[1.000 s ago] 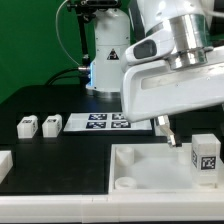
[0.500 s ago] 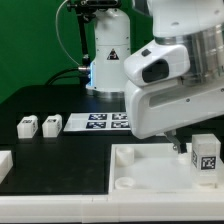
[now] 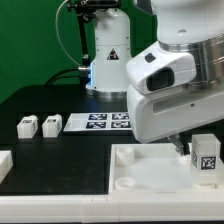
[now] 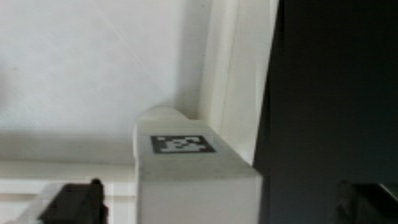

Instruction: Assemble one leg

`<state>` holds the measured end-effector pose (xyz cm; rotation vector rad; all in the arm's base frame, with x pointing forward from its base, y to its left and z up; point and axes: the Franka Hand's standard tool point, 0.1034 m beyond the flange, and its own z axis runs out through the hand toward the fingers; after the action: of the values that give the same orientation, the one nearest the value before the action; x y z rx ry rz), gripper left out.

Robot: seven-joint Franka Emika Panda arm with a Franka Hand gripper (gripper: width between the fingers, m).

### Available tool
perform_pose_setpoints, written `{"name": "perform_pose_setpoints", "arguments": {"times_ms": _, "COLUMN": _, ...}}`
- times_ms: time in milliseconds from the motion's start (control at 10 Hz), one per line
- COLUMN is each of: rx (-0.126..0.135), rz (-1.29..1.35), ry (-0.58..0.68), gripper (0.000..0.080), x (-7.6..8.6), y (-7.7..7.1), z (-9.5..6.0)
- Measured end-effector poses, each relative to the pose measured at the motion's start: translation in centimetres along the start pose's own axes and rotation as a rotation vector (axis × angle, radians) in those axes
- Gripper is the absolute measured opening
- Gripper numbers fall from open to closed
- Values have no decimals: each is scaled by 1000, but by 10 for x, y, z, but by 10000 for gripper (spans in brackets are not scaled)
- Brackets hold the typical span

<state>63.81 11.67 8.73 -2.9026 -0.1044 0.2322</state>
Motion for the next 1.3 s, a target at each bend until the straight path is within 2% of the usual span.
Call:
{"name": "perform_pose_setpoints", "arguments": {"times_ms": 300, "rx": -12, "rz": 40, "ry": 96, "gripper": 649, "x": 6, "y": 5, "z": 16}}
{"name": "perform_pose_setpoints", "arguments": {"times_ms": 400, "rx": -10, "rz": 68, "ry": 87, "gripper": 649, "x": 3, "y": 5, "z": 17}}
{"name": "perform_pose_setpoints", "arguments": {"times_ms": 500, "rx": -10, "rz": 64, "ry": 89, "gripper": 516, "x": 4, "y": 5, "z": 17}}
{"name": "perform_pose_setpoints", "arguments": {"times_ms": 600, "rx": -1, "rz": 141, "ry": 90, "gripper": 516, "x": 4, "y": 4, "z": 18}}
{"name": "perform_pose_setpoints", "arguments": {"times_ms": 700, "rx": 10, "rz": 265, "ry": 89, "gripper": 375, "x": 3, "y": 4, "z": 18}}
{"name": "perform_pose_setpoints", "arguments": {"times_ms": 800, "rx": 9, "rz": 367, "ry": 89, "gripper": 301, "x": 3, "y": 8, "z": 18}}
{"name": "perform_pose_setpoints", "arguments": {"times_ms": 1000, "rx": 18, "rz": 528, "ry": 95, "gripper": 297, "x": 4, "y": 8, "z": 19}}
{"name": "perform_pose_setpoints", "arguments": {"times_ms": 1200, "rx": 48, "rz": 835, "ry": 155, "gripper": 296, "x": 2, "y": 6, "z": 21}}
{"name": "perform_pose_setpoints", "arguments": {"times_ms": 1300, "rx": 87, "rz": 963, "ry": 176, "gripper": 296, "x": 3, "y": 7, "z": 21}}
